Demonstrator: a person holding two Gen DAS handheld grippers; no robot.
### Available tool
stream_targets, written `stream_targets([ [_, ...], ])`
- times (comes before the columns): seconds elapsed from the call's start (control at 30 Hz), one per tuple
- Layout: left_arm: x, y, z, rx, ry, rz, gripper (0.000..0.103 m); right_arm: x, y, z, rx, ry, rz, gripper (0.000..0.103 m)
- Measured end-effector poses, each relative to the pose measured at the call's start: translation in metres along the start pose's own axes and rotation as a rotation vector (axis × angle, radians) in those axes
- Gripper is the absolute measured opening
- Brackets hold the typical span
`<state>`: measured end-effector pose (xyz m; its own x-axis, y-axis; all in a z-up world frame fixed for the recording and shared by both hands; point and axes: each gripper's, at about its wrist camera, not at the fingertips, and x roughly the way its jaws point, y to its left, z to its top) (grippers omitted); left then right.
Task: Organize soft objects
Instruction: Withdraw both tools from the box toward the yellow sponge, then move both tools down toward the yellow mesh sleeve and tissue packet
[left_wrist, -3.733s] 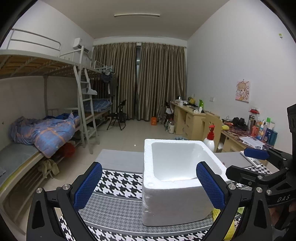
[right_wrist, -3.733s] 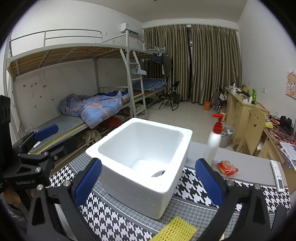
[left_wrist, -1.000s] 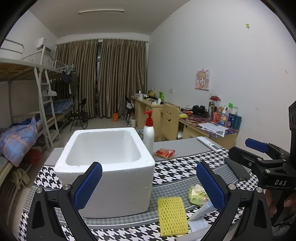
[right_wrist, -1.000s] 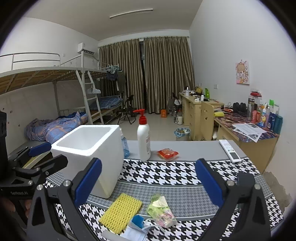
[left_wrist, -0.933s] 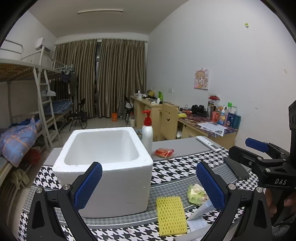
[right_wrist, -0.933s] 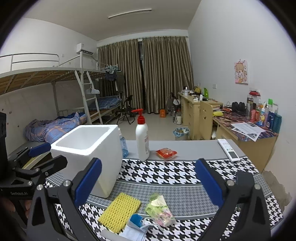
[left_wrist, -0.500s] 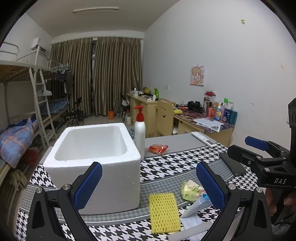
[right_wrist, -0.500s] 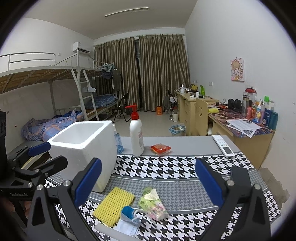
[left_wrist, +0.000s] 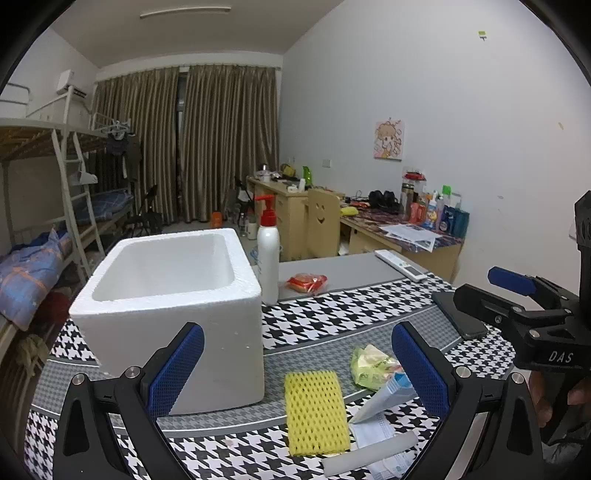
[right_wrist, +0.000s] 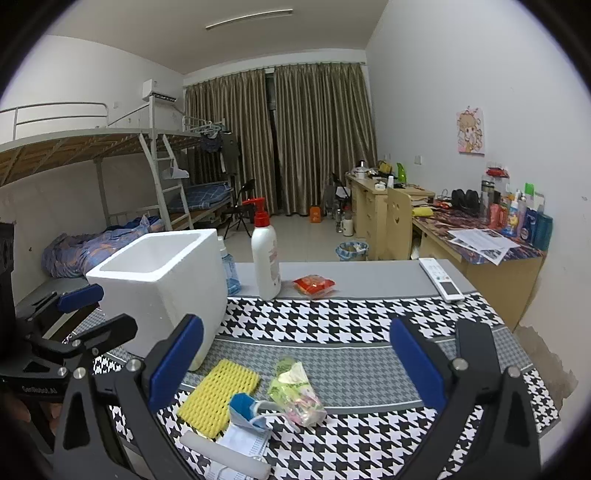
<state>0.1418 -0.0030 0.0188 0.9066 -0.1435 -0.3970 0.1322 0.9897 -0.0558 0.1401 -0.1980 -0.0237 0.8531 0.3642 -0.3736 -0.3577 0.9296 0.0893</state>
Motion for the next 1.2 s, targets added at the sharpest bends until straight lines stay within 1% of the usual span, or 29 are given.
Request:
stream_targets([
  [0.2, 0.006, -0.001, -0.004, -0.001, 0.021, -0.006, 0.102, 0.007, -0.005, -0.005, 0.009, 0.027, -0.008, 0.102],
  [0.37, 0.014, -0.001, -0.013, -0.006, 0.053, -0.008, 0.102, 0.011, -0.005, -0.008, 0.003, 0.043, 0.001, 0.102],
  [0.5, 0.016, -0.002, -0.016, -0.010, 0.063, -0.007, 0.102, 0.016, -0.006, -0.012, 0.003, 0.062, 0.003, 0.102],
  [1.2, 0.037, -0.005, -0.035, -0.008, 0.148, -0.016, 0.102, 0.032, -0.008, -0.024, 0.002, 0.126, -0.008, 0.102],
])
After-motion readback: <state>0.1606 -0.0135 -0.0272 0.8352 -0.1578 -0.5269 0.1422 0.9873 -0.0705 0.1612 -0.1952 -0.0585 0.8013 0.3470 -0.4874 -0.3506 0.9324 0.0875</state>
